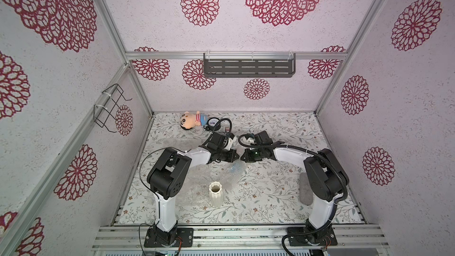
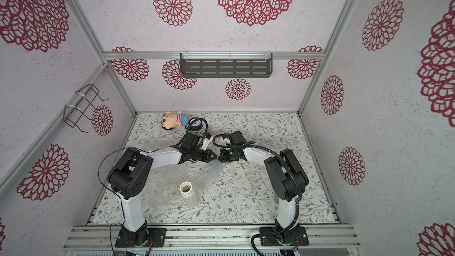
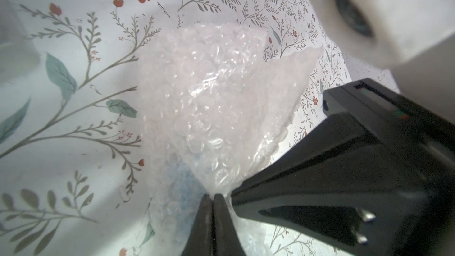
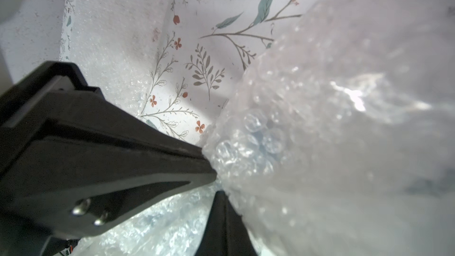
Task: Wrap vases in bubble wrap
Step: Stick the tape on the bubble wrap.
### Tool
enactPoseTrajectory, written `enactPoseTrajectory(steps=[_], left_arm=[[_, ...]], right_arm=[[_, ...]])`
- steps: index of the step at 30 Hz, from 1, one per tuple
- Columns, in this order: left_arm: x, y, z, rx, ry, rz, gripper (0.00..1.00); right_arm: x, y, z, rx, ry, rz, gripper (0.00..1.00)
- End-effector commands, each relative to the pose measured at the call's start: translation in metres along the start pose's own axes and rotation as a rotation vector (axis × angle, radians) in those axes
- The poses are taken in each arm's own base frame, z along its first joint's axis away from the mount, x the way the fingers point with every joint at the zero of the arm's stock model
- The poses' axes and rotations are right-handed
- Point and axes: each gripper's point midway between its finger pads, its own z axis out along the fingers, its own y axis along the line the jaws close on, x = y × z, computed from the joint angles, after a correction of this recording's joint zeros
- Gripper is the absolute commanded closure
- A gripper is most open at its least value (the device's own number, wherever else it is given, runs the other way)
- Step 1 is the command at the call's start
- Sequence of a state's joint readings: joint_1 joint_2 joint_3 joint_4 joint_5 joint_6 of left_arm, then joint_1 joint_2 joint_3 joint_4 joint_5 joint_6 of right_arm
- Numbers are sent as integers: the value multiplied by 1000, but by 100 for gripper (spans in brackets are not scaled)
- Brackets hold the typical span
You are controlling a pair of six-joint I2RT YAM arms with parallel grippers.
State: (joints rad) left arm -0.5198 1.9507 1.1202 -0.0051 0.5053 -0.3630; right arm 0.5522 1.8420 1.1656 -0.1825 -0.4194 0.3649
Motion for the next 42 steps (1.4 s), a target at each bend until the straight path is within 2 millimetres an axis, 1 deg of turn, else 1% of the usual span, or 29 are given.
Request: enactPoseTrajectory(steps=[1,3,6,7,8,11,13,18,20,23,25,27,30,34,36,38,40,42], left_arm=[[41,17,8,-68,114,-28,96],[44,18,9,-70,117,-28,97],[44,16,9,-63,115,-30,97],[32,7,1,-52,83,-11,97],[32,6,1,-52,81,-7,98],[31,5,0,-59,75,-4,98],[30,7,0,-65,76,-7,98],[29,4,0,-54,65,-6,99],[27,4,0,-55,64,-5,99],[26,2,-2,-52,56,-5,99],[24,1,-3,-50,50,-4,100],[22,0,-4,-49,39,0,100],[21,-2,-5,-42,33,2,100],[22,-2,-4,-39,37,-2,100],[19,-4,-6,-37,28,0,100],[17,-5,-7,-31,18,0,100],[13,-9,-8,-17,5,2,99],[9,-12,-8,-3,-8,2,99]], right_arm=[[-12,10,-27,35,-60,-75,100],[-11,12,-29,28,-63,-72,99],[-10,21,-26,-11,-62,-76,99],[-12,25,-24,-28,-67,-78,99],[-12,27,-22,-38,-67,-75,99],[-6,23,-9,-37,-26,-59,100],[3,19,0,-39,-2,-50,100],[17,17,12,-57,25,-47,100],[17,16,10,-48,25,-53,100],[8,22,-3,-41,-12,-62,100],[3,22,-10,-17,-31,-64,100],[4,15,-9,18,-30,-63,100],[9,3,1,54,-7,-55,100],[13,-2,8,62,1,-43,100],[14,-1,4,70,7,-52,100],[8,2,-6,77,-23,-67,100],[1,2,-14,100,-52,-66,100],[0,0,-10,102,-49,-61,100]])
